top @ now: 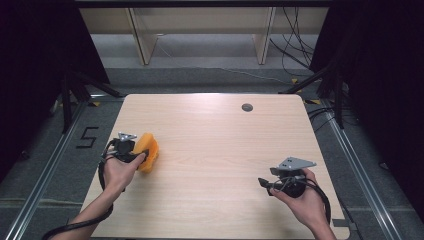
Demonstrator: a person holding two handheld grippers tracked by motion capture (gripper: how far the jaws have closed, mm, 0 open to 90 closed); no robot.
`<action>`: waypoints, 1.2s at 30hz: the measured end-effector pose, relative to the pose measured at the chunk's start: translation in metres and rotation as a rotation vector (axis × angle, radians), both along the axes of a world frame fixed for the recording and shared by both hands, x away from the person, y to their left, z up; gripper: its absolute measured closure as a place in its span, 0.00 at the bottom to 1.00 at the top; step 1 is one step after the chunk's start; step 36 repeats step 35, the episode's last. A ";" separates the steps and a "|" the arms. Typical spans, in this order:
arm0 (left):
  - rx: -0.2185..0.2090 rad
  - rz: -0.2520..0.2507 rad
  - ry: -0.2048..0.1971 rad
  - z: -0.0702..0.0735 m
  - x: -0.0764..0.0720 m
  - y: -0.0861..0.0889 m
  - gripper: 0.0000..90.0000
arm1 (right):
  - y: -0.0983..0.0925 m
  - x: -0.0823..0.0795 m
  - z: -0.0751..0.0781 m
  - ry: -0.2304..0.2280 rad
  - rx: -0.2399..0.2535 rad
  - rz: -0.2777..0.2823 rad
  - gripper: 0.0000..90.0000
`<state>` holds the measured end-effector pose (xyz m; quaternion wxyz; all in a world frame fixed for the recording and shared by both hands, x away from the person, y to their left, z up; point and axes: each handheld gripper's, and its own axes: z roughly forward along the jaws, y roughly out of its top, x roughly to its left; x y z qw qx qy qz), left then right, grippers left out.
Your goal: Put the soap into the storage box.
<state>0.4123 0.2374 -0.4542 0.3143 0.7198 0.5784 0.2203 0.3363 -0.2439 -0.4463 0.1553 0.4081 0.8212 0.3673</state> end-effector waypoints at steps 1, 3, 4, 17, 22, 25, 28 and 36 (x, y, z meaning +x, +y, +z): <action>-0.006 -0.004 -0.001 0.000 0.000 0.001 0.66 | 0.000 0.000 0.000 0.001 0.000 0.001 0.46; -0.018 -0.007 0.000 0.001 -0.001 0.002 0.65 | 0.000 0.000 0.000 -0.001 -0.003 0.001 0.46; -0.017 -0.009 -0.013 0.003 -0.003 0.003 0.63 | -0.001 0.000 0.000 -0.014 -0.009 0.009 0.46; -0.092 -0.058 -0.161 0.027 -0.056 0.037 0.39 | -0.004 0.000 0.001 -0.015 0.011 -0.013 0.46; -0.127 -0.075 -0.198 0.014 -0.087 0.058 0.37 | -0.006 -0.002 0.002 -0.014 0.048 -0.049 0.46; -0.135 -0.083 -0.195 0.005 -0.099 0.066 0.34 | -0.009 -0.002 0.001 -0.041 0.061 -0.067 0.46; -0.124 -0.099 -0.159 -0.001 -0.103 0.068 0.34 | -0.013 0.000 0.001 -0.076 0.067 -0.076 0.46; -0.093 -0.128 -0.142 -0.003 -0.101 0.064 0.33 | -0.015 0.000 0.000 -0.107 0.048 -0.079 0.46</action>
